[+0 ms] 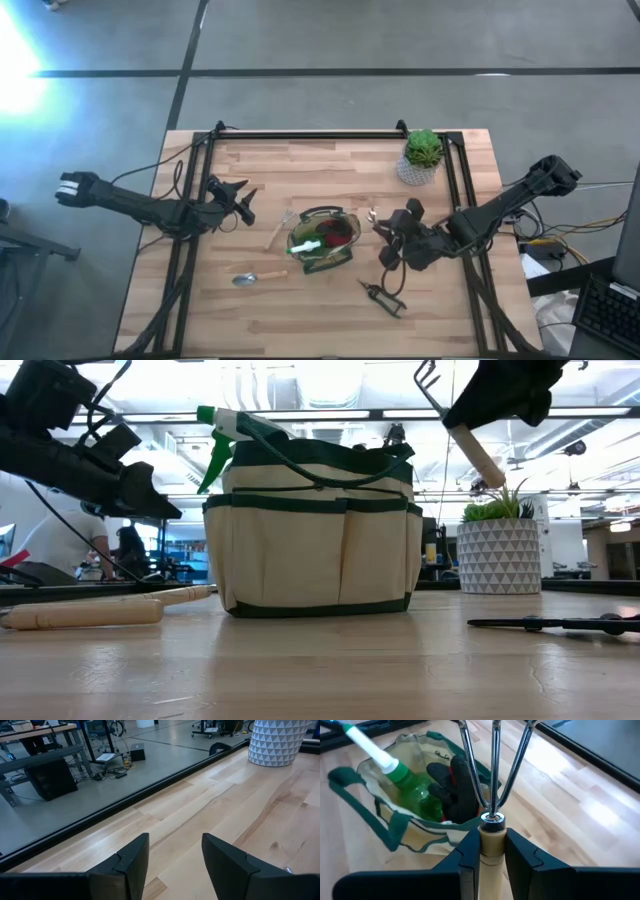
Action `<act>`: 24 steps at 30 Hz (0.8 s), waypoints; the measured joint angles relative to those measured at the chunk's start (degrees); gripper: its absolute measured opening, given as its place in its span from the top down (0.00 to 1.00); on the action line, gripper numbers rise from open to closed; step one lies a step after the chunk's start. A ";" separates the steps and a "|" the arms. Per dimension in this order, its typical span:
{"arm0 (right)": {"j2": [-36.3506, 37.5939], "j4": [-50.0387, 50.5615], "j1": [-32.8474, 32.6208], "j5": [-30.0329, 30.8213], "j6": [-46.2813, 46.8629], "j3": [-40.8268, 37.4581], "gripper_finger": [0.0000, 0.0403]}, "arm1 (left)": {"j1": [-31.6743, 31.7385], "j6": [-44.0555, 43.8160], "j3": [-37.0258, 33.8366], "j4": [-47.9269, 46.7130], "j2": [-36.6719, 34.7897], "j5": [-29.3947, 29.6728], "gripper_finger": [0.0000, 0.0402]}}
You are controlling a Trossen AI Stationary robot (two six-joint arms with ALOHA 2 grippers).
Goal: Pick & Place Garden tools in Gardening bag
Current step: Put the right light brown hand rake into the green gardening bag
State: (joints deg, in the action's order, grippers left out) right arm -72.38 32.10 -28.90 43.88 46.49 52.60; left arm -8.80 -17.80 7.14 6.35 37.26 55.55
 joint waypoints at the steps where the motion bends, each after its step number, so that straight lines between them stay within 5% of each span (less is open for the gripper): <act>1: 0.00 -0.68 -0.02 0.00 -0.79 -0.46 0.88 | -0.01 0.02 0.00 0.00 0.00 0.00 0.54; 6: 0.00 -11.55 -1.25 0.02 -4.02 -6.41 0.88 | -0.02 0.00 0.00 0.01 0.00 0.00 0.54; 17: -0.09 -67.58 -7.94 2.01 -29.84 -28.97 0.88 | -0.02 0.00 0.00 0.00 0.00 0.00 0.54; 24: -0.11 -83.00 -8.60 5.73 -41.03 -35.92 0.88 | 0.00 0.02 0.00 0.00 0.00 0.00 0.54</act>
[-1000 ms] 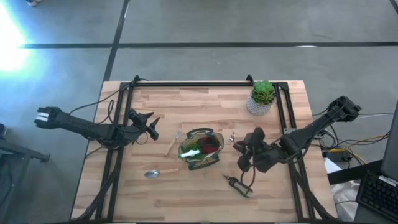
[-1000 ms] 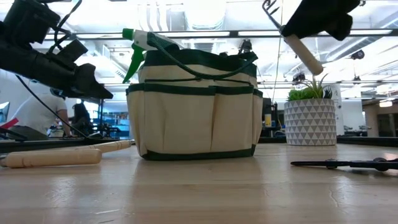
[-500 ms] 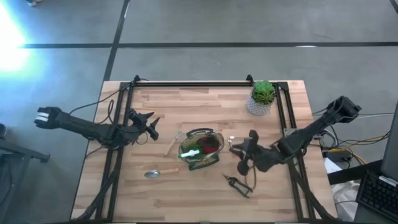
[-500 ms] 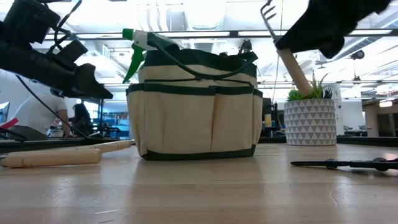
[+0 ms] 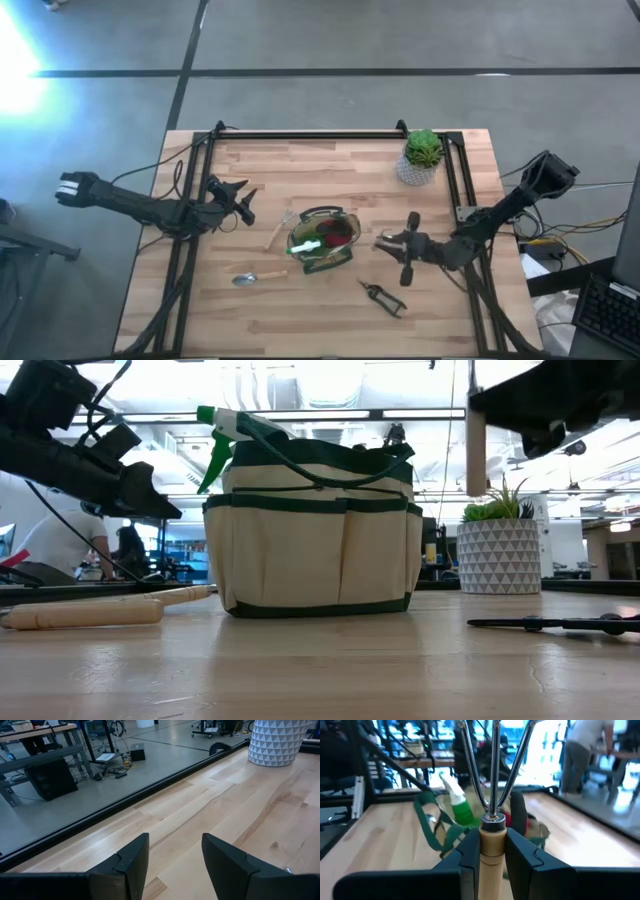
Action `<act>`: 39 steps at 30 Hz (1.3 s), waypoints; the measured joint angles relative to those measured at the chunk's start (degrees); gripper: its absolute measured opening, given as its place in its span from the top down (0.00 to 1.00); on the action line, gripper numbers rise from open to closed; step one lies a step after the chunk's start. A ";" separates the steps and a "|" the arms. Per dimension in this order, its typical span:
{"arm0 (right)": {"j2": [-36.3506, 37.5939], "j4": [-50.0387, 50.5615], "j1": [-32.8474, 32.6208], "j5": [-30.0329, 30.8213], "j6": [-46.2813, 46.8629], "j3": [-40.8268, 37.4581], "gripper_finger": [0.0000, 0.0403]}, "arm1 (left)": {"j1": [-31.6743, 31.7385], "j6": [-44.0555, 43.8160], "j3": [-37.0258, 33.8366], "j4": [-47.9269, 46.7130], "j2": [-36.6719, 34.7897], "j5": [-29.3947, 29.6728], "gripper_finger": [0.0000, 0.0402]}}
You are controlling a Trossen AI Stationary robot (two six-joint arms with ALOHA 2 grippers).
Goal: Pick & Place Garden tools in Gardening bag
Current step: Put the right light brown hand rake into the green gardening bag
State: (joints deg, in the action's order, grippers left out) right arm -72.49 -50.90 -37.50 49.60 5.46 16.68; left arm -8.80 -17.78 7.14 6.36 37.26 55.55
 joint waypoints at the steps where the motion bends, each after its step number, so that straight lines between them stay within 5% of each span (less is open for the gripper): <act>1: 0.00 -1.46 -0.03 -0.16 -1.53 -0.40 0.88 | -0.01 -0.01 0.00 0.01 0.00 0.00 0.54; 8: -1.04 -4.08 0.00 -4.94 -4.50 0.13 0.88 | -0.01 -0.01 0.00 0.01 0.00 0.00 0.54; 23: -17.22 -23.94 8.75 -18.78 -8.69 3.42 0.88 | -0.02 0.00 0.02 -0.03 0.02 0.00 0.54; 39: -22.69 -24.69 12.66 -23.76 -10.37 7.14 0.88 | -0.01 0.00 0.02 -0.01 0.02 0.00 0.54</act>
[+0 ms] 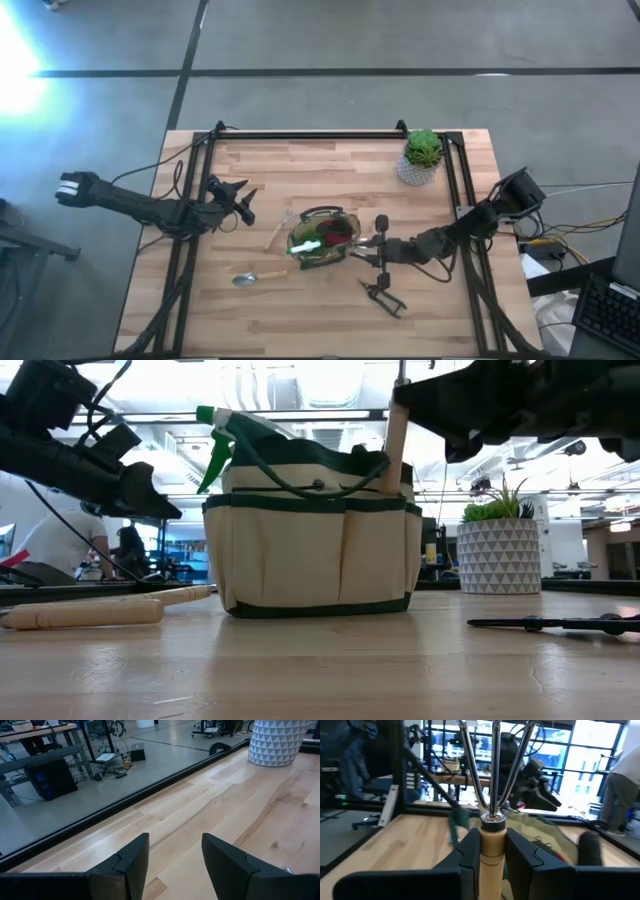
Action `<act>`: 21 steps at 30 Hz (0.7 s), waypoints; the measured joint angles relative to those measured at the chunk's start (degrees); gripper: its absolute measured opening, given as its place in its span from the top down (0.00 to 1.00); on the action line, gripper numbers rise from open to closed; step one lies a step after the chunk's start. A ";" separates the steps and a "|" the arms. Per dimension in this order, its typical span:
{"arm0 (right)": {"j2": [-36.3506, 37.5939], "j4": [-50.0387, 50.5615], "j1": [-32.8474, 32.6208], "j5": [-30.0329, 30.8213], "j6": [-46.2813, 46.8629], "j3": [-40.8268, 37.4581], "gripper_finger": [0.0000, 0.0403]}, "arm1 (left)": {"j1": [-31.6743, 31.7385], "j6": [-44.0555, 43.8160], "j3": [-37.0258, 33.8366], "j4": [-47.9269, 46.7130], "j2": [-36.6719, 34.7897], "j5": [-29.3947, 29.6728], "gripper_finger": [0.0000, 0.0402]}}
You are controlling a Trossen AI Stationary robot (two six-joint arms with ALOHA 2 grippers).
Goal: Pick & Place Garden tools in Gardening bag
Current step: Put the right light brown hand rake into the green gardening bag
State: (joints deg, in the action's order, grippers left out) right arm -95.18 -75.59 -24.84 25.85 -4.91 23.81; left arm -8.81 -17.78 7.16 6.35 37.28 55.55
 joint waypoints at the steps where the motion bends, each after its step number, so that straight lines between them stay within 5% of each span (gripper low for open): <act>1: 0.00 0.00 0.29 0.02 -0.14 0.00 0.88 | 0.01 0.00 -0.02 -0.02 0.00 0.00 0.54; 21: -5.49 0.32 3.29 1.17 2.84 0.97 0.88 | -0.01 -0.02 -0.04 0.00 0.00 0.00 0.54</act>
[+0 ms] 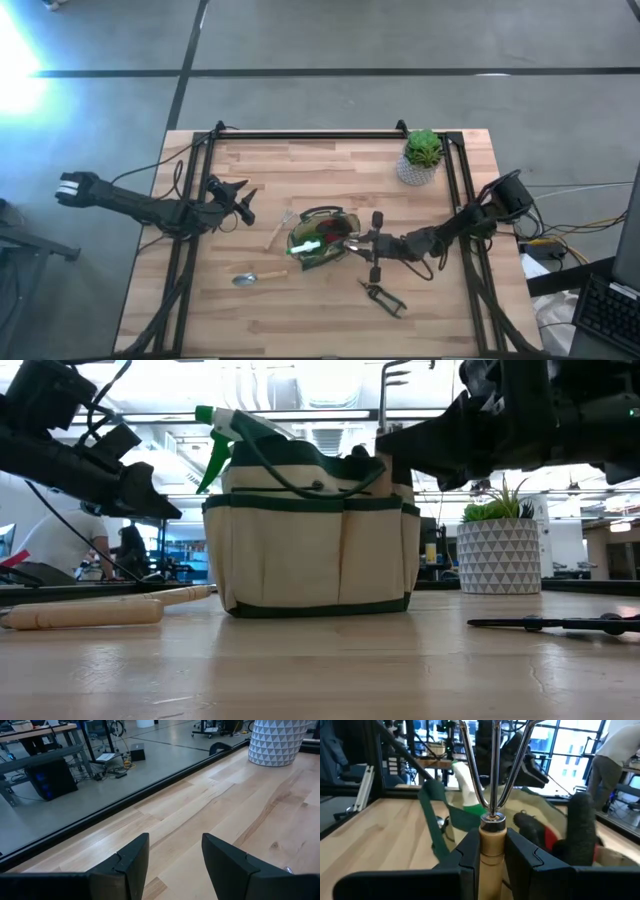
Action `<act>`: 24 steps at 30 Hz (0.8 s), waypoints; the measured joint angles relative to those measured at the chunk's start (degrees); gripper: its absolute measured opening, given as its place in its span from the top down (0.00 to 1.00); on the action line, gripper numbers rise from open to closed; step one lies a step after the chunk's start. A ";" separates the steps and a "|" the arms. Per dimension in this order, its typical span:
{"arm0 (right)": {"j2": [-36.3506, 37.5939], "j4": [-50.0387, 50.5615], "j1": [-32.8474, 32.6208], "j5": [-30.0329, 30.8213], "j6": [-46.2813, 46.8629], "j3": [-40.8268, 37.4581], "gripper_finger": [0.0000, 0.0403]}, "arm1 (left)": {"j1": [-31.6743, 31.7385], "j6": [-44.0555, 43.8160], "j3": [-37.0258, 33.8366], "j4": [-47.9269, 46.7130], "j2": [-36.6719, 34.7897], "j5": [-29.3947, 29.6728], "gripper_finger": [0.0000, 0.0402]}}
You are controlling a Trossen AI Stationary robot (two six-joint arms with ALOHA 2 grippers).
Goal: Pick & Place Garden tools in Gardening bag
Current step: Put the right light brown hand rake into the green gardening bag
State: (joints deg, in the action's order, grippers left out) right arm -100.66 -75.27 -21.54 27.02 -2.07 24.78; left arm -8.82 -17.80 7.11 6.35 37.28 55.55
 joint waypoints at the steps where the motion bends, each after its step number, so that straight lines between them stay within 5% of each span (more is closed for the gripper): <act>1: -0.33 -0.01 0.00 -0.02 0.09 0.17 0.88 | 0.00 0.02 0.00 0.00 0.00 0.00 0.54; 24: -2.51 4.94 0.33 3.77 8.40 0.34 0.88 | 0.02 0.02 -0.07 -0.02 0.00 0.00 0.54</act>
State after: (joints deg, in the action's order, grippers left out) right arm -103.18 -70.33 -21.21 30.79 6.33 25.12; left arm -8.80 -17.79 7.05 6.33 37.28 55.55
